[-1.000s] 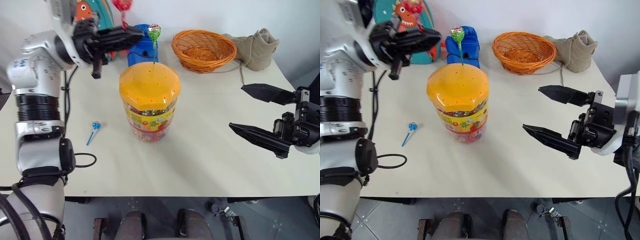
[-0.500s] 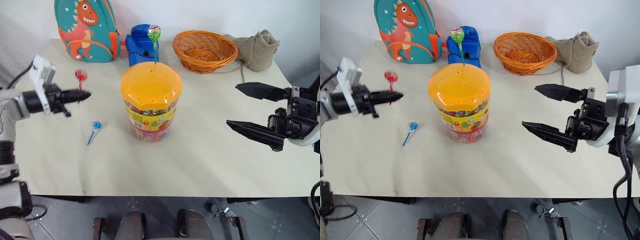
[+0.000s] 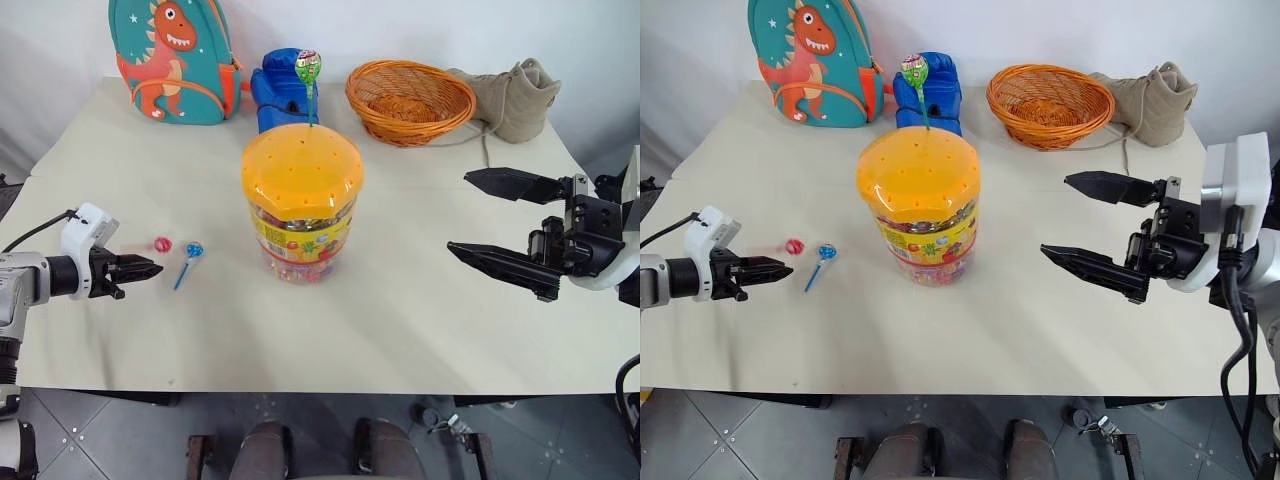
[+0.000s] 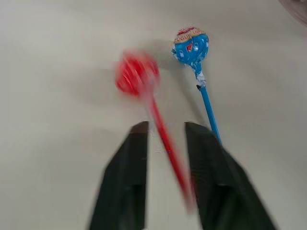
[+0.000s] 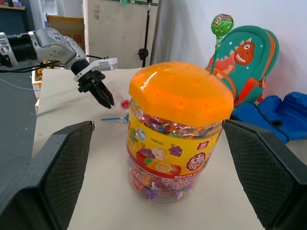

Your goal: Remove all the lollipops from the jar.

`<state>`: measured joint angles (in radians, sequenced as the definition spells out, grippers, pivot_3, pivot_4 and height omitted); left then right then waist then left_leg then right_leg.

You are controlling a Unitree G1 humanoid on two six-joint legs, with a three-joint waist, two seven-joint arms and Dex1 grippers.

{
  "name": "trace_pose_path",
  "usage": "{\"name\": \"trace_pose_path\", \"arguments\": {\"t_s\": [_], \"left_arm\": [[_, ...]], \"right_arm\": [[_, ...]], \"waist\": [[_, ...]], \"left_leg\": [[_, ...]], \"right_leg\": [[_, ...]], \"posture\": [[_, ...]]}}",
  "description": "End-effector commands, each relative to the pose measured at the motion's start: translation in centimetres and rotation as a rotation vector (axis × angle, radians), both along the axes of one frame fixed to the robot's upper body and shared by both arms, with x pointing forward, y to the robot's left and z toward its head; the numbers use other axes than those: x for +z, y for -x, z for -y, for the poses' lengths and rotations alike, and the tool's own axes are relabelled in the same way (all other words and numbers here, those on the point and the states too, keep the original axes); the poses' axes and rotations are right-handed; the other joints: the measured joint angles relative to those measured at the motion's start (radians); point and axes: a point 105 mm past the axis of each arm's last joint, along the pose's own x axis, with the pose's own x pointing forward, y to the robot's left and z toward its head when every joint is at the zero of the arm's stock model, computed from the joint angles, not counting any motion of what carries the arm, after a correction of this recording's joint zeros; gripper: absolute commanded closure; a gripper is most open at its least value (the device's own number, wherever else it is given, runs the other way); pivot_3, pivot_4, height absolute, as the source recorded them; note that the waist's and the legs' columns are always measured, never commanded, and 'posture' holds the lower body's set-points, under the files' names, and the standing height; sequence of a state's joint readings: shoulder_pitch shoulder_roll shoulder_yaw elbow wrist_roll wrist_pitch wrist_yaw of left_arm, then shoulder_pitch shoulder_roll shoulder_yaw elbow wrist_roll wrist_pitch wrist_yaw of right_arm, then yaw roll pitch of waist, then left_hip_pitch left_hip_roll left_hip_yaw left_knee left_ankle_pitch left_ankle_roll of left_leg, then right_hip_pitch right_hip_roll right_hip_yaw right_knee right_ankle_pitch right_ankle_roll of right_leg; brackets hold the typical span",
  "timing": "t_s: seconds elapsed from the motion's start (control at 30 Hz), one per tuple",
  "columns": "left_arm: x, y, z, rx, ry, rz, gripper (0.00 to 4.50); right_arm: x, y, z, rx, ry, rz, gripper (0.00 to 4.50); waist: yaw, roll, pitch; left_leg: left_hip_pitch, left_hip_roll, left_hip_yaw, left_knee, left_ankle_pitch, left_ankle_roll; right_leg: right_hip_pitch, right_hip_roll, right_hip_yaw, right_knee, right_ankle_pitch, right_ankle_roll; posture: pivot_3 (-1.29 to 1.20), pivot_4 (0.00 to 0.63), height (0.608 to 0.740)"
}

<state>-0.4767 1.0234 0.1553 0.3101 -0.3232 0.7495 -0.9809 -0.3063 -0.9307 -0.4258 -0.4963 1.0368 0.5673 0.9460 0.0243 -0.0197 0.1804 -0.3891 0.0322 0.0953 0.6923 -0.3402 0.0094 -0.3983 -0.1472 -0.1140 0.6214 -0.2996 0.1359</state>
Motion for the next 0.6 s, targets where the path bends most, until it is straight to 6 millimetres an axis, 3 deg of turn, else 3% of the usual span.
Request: {"name": "trace_pose_path", "arguments": {"t_s": [0.03,0.23,0.37,0.5,0.6], "left_arm": [[2.4,-0.5,0.3,-0.01,-0.02,0.071,1.74],[4.1,-0.5,0.4,-0.028,-0.012,0.119,0.01],[6.3,-0.3,0.7,-0.089,-0.004,0.21,0.01],[13.1,1.5,4.2,-0.389,0.249,0.53,0.01],[13.4,2.6,5.8,-0.534,0.248,0.531,0.01]], "right_arm": [[0.8,0.4,0.0,0.005,0.002,0.044,0.0],[0.8,0.4,0.1,0.006,0.011,0.037,0.0],[0.5,0.2,0.2,-0.007,0.045,0.015,0.0],[0.8,-1.6,0.4,-0.086,0.084,-0.013,0.0],[1.0,-2.4,0.2,-0.081,0.086,-0.029,0.0]], "waist": [[0.0,0.0,0.0],[-0.001,0.0,0.0],[-0.001,0.0,0.0],[0.0,0.0,0.0],[-0.003,0.001,0.0]], "left_leg": [[0.0,0.0,0.0,0.0,0.0,0.0],[0.0,0.0,0.0,0.0,0.0,0.0],[0.0,0.0,0.001,0.0,0.0,0.0],[-0.001,0.0,0.001,0.001,0.0,0.0],[-0.001,0.0,0.0,0.002,0.0,0.0]], "right_leg": [[0.0,0.0,0.0,0.0,0.0,0.0],[0.0,0.0,0.0,0.0,0.0,0.0],[0.0,0.0,0.0,0.0,0.0,0.0],[-0.001,0.0,0.0,0.0,0.0,0.0],[0.0,0.0,0.0,0.001,0.0,0.0]], "posture": [[0.0,0.15,0.74],[0.0,0.15,0.74],[0.0,0.15,0.74],[0.0,0.15,0.74],[0.0,0.15,0.74]]}}
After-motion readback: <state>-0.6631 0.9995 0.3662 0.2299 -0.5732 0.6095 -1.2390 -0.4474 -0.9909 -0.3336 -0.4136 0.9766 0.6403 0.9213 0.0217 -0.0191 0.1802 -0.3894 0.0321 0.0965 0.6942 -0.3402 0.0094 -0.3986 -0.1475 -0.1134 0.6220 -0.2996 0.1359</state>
